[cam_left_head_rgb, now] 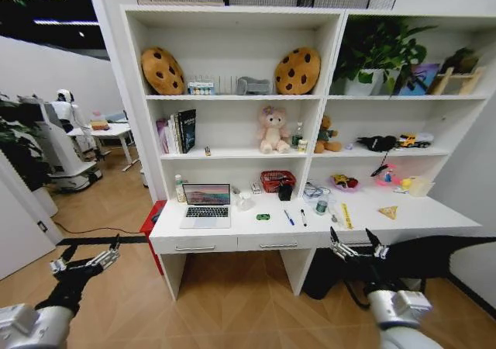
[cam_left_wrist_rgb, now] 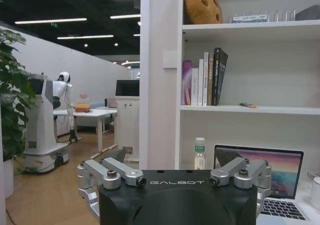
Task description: Organize the objects on the table.
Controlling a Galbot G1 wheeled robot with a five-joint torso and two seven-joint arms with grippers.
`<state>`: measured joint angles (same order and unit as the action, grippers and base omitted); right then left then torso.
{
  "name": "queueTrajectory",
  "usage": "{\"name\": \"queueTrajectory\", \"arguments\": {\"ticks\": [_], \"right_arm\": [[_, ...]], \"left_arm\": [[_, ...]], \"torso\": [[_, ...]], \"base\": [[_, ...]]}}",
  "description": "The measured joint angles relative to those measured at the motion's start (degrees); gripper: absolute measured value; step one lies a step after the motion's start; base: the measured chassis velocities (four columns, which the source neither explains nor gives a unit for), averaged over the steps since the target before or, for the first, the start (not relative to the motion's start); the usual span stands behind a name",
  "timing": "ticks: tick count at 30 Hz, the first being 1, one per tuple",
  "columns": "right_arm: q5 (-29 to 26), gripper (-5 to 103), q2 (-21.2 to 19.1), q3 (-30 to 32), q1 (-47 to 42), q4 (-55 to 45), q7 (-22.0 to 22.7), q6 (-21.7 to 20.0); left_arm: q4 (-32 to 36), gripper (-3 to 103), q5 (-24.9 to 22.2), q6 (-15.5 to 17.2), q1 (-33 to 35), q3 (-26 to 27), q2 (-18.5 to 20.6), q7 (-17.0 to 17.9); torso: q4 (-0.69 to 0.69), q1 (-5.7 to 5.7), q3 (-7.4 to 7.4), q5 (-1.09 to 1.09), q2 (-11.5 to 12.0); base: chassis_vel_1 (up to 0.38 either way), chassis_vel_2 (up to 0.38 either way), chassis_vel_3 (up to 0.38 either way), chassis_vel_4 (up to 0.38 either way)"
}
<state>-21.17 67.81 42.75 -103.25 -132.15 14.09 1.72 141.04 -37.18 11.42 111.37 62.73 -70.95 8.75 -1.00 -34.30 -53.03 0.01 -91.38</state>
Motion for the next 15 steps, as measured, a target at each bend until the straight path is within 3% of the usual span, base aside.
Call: {"name": "queueTrajectory", "arguments": {"ticks": [7, 15], "right_arm": [[0.78, 100, 2.82, -0.16, 0.43, 0.62, -1.63, 2.04], [1.16, 100, 3.19, -0.5, -0.07, 1.06, -2.77, 2.4]], "left_arm": [[0.12, 98, 1.79, 0.0, 0.99, -1.54, -1.35, 0.1], [0.3, 98, 1.64, -1.74, 1.34, -1.02, -0.01, -5.61]], "torso": [[0.0, 0.0, 0.0, -0.01, 0.0], [0.0, 0.0, 0.0, -0.01, 0.0]], "base": [[0.0, 0.0, 0.0, 0.0], [0.0, 0.0, 0.0, 0.0]]}}
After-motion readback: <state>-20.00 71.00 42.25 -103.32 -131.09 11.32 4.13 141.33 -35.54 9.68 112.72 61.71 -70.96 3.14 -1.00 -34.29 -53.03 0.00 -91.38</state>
